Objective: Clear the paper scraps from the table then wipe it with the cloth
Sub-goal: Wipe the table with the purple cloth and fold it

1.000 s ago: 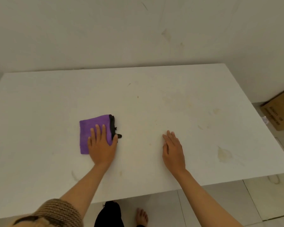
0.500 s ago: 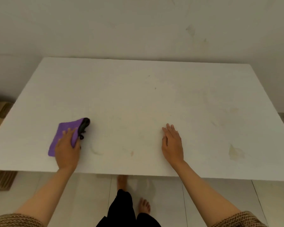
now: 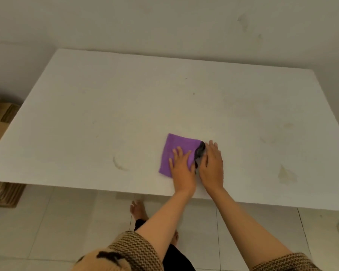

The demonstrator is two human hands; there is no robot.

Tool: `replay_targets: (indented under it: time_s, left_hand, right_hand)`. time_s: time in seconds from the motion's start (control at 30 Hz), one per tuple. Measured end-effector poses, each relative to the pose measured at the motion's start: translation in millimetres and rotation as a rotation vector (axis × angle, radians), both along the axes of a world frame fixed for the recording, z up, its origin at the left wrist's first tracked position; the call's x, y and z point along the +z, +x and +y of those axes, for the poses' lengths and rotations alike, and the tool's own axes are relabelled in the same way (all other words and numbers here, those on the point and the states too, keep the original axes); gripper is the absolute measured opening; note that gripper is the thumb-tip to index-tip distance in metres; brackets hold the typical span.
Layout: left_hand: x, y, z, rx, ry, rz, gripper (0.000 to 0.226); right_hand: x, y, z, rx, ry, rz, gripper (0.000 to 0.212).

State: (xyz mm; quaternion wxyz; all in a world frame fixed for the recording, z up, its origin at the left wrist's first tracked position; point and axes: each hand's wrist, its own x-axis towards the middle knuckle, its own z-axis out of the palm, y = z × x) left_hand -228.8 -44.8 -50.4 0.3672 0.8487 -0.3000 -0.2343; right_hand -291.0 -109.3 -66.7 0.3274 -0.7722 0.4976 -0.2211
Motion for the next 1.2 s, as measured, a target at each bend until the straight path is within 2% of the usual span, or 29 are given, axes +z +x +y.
replay_targets:
  time_s: [0.07,0.13,0.2,0.3,0.33,0.4,0.47,0.53,0.63,0.73,0.83,0.9,1.03,1.13,1.2]
  left_hand:
    - [1,7,-6,0.036,-0.031,0.151,0.046]
    - [6,34,-2,0.175,-0.100,0.203,0.043]
    - [21,70,8,0.312,-0.218,0.097,0.034]
    - [35,122,27,0.446,-0.278,-0.151,0.033]
    - [33,134,34,0.467,-0.239,-0.208,0.037]
    - [17,144,48,0.480,-0.033,-0.260,0.045]
    - [-4,134,56,0.404,0.172,-0.260,0.049]
    - [-17,109,48,0.295,0.242,-0.295,0.051]
    - [-15,50,11,0.117,0.128,-0.202,0.049]
    - [7,-11,-29,-0.050,-0.048,0.063,0.046]
    - [25,-43,-51,-0.113,-0.066,0.302,0.048]
    - [21,-44,-51,-0.173,-0.106,0.251,0.047]
    - [6,-3,-30,-0.489,-0.141,-0.122,0.049]
    - [1,43,-8,-0.657,-0.157,-0.138,0.064]
    - [-3,76,2,-0.597,-0.184,-0.148,0.060]
  right_hand:
    - [0,-9,-3,-0.037,-0.002,-0.007,0.043]
    - [0,-17,-4,-0.060,-0.013,-0.005,0.043]
    - [2,-21,-5,-0.073,-0.026,-0.018,0.042]
    - [5,-24,-5,-0.081,-0.027,-0.031,0.042]
    - [6,-26,-5,-0.083,-0.027,-0.029,0.042]
    - [6,-32,-5,-0.088,-0.021,-0.028,0.043]
    - [5,-41,-6,-0.109,-0.014,-0.035,0.044]
    - [5,-52,-6,-0.141,-0.012,-0.037,0.044]
    - [8,-66,-5,-0.193,-0.003,-0.050,0.043]
    - [17,-72,-6,-0.245,0.013,-0.098,0.039]
    - [27,-70,-11,-0.315,0.041,-0.171,0.034]
    - [32,-64,-17,-0.365,0.048,-0.206,0.034]
    - [39,-49,-29,-0.315,-0.158,-0.121,0.034]
    - [38,-30,-25,-0.071,-0.329,-0.025,0.038]
    - [27,-15,-16,0.153,-0.355,0.120,0.048]
